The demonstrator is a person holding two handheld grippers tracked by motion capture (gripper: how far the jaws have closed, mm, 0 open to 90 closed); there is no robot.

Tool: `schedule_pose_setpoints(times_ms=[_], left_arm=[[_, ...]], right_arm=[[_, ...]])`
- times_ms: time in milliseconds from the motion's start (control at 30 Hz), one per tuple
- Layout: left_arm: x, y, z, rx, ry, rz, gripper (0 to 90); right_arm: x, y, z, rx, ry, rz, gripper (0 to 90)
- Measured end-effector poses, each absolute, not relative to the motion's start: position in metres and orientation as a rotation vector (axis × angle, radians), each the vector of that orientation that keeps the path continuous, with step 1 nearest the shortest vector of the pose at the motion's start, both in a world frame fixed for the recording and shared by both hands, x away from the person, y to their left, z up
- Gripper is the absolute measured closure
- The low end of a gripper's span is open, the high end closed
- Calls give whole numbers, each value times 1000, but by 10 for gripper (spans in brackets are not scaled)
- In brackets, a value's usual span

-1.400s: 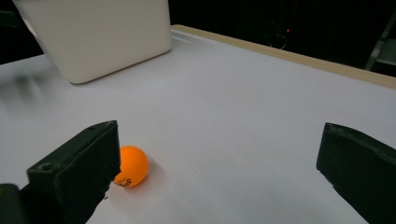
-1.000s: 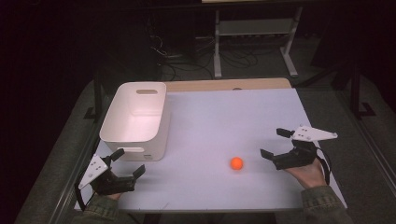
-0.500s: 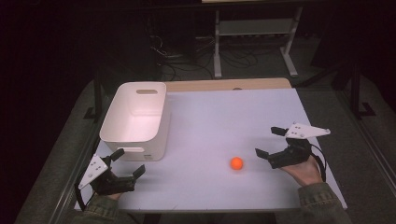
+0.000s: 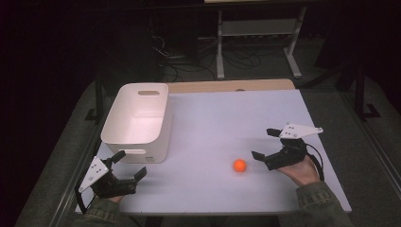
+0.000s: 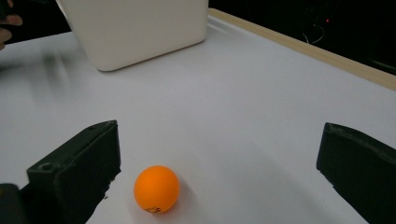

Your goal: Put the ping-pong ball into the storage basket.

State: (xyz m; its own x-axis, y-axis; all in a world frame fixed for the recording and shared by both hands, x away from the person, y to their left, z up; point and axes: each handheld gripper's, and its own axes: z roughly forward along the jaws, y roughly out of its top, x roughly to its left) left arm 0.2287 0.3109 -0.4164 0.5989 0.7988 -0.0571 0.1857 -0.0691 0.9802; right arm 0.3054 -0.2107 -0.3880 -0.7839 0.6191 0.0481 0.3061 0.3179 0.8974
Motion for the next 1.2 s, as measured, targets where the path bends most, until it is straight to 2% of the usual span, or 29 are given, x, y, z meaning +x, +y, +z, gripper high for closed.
schedule_pose_setpoints(times_ms=[1200], left_arm=[[228, 312, -416, 1584, 845, 623, 0]], right_arm=[[317, -175, -402, 782, 2473, 1400, 0]])
